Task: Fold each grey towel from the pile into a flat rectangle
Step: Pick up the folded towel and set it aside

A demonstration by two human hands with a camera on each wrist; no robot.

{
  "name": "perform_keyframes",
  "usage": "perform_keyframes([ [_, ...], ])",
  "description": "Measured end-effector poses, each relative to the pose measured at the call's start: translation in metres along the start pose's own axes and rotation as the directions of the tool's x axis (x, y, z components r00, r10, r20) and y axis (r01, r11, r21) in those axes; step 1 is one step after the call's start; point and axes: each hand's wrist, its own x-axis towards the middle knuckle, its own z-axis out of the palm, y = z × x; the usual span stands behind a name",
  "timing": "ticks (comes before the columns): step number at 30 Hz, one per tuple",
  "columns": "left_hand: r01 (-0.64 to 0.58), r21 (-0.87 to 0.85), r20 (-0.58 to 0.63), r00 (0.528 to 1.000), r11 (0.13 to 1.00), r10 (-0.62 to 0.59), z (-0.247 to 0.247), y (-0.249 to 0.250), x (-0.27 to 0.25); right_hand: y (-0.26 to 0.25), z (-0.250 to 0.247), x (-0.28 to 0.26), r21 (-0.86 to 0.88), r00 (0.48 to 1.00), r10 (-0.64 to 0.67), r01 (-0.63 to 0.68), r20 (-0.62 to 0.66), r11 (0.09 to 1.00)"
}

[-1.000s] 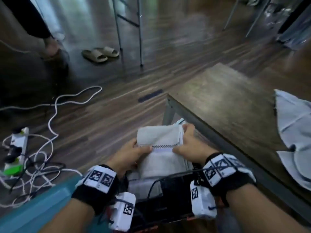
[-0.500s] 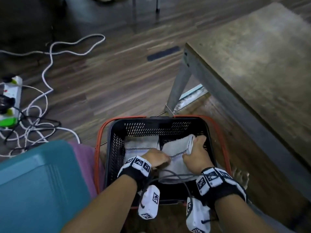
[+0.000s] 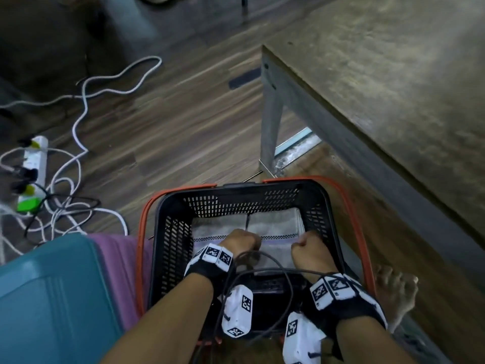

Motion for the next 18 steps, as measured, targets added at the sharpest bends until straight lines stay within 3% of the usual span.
perform_keyframes([
  [2, -0.059, 0.046, 0.068, 0.996, 0.997, 0.056, -0.002, 0.001, 0.002, 0.008, 0.003, 0.002, -0.018, 0.996, 0.03, -0.029, 0.081, 0.999],
  [3, -0.045, -0.018, 0.078, 0.996, 0.999, 0.046, -0.001, 0.0, 0.0, 0.012, 0.006, 0.003, -0.026, 0.991, 0.043, -0.04, 0.127, 0.999],
  [8, -0.074, -0.061, -0.098, 0.993, 0.995, 0.067, 0.009, -0.009, 0.008, 0.032, 0.018, 0.003, -0.017, 0.974, 0.104, -0.102, 0.199, 0.995],
  [12, -0.094, 0.045, -0.153, 0.983, 0.995, 0.1, 0.014, -0.004, 0.004, 0.035, 0.021, 0.005, 0.02, 0.976, 0.114, -0.12, 0.184, 0.993],
  [15, -0.094, 0.235, -0.245, 0.958, 0.967, 0.152, 0.017, 0.005, 0.004, 0.028, 0.023, 0.01, 0.043, 0.98, 0.134, -0.142, 0.149, 0.989],
  [18, -0.096, 0.379, -0.193, 0.964, 0.92, 0.18, 0.019, 0.01, 0.003, 0.019, 0.02, 0.01, 0.038, 0.982, 0.112, -0.119, 0.15, 0.992],
])
